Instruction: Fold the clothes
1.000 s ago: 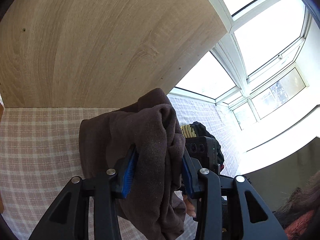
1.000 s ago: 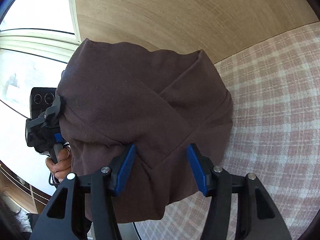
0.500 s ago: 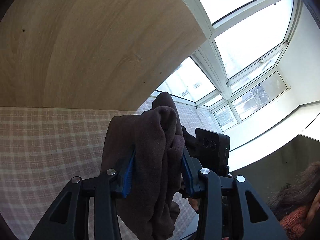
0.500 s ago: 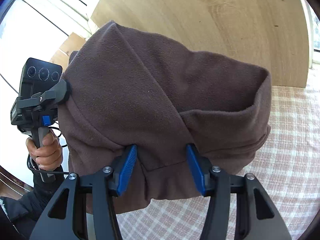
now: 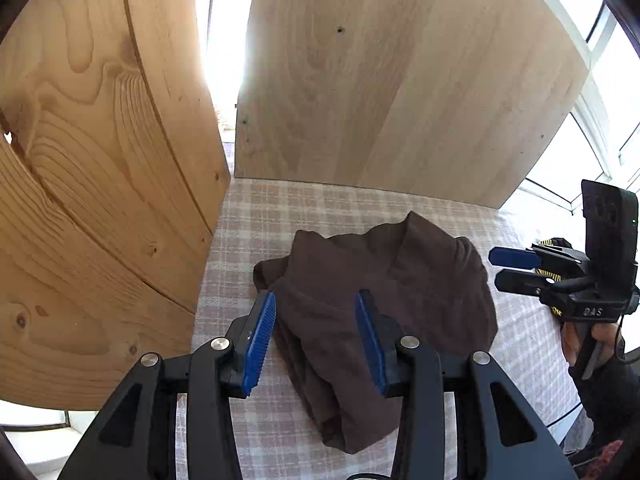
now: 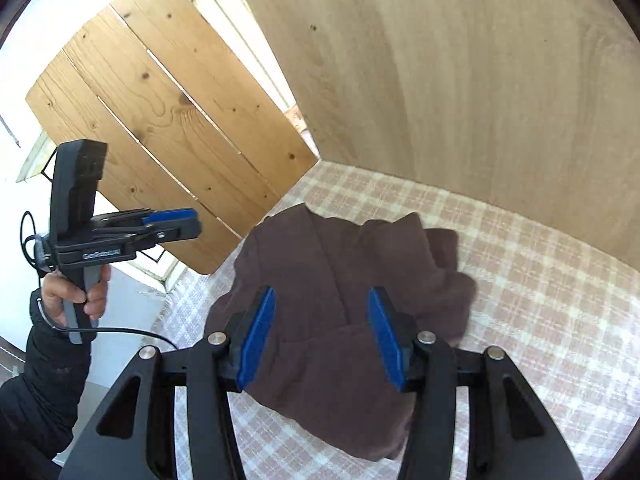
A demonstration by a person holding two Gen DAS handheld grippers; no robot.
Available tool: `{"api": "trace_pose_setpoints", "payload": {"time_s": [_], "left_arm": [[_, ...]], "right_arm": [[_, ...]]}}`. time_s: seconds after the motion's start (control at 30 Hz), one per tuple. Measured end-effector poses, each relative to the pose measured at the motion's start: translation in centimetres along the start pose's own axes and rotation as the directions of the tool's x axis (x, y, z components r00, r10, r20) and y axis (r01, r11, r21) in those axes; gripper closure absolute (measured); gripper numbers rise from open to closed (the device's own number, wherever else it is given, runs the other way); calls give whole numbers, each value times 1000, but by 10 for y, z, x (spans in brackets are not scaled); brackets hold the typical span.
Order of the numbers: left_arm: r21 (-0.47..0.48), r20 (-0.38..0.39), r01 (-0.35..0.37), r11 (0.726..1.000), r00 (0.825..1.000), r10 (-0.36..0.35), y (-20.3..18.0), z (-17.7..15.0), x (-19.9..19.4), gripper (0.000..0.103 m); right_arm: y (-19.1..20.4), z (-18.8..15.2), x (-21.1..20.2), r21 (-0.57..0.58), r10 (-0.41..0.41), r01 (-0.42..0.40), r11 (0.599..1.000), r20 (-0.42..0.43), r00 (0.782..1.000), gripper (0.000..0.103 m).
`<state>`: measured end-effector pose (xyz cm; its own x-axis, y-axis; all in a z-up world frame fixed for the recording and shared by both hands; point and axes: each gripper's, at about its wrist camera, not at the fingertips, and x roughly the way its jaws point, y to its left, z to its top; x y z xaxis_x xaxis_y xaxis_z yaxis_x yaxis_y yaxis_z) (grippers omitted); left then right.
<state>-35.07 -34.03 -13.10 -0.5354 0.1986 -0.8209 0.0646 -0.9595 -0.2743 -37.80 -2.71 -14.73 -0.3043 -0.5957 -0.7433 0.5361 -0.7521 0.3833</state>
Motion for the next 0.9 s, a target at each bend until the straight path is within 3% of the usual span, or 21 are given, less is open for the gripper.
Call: {"api": "trace_pose_setpoints", "payload": {"time_s": [0.03,0.07,0.1,0.2,0.33,0.4,0.47,0.5,0.57,0.63,0.67,0.7,0.77,0.9], "left_arm": [[0,5,26,1000,1000,-26,-6,-4,-5,63],[-14,1,66,998,998,-66,-11,-10,-5,63],[-29,-6,108,994,994,-108,-16,-18,-2,63],[-36,-44,190,981,980,-192,-31,-47,16,63],[-53,-131,102,993,986,-108,-25,-74,54,63],[-58,-158,68,996,984,-77,-13,-86,72,65],[-76,-145,89,993,984,-99,-5,-91,75,64],[-100,-145,95,990,983,-109,-2,-91,72,64],[-135,-129,84,987,986,-102,2,-91,57,66],[-146,-86,77,986,992,-90,3,-92,34,63],[-160,-67,86,983,993,-98,3,-93,25,56],[-179,-49,101,979,993,-111,4,-94,17,51],[-228,-36,125,966,990,-137,6,-96,11,46],[-293,-77,93,951,990,-120,11,-103,28,46]], "right_arm": [[-7,-1,-7,6,-23,23,1000,1,1000,59],[-16,-4,-11,21,-35,35,999,-10,999,90],[-31,-3,-4,52,-40,42,998,-33,999,101],[-58,-13,15,129,2,7,992,-64,998,101],[-49,-22,29,105,74,-66,992,-73,995,101],[-39,-23,48,54,51,-45,998,-126,991,101],[-43,-26,75,16,-27,30,999,-195,980,103],[-50,-28,85,28,-23,30,999,-221,975,103],[-59,-28,70,86,36,-20,996,-189,981,103],[-69,-28,44,151,88,-68,986,-125,988,99],[-77,-31,29,185,91,-74,980,-84,992,94],[-85,-33,15,219,93,-81,972,-43,995,77],[-98,-41,2,272,109,-95,958,-36,993,53],[-96,-59,17,267,114,-75,961,-132,985,53]]}}
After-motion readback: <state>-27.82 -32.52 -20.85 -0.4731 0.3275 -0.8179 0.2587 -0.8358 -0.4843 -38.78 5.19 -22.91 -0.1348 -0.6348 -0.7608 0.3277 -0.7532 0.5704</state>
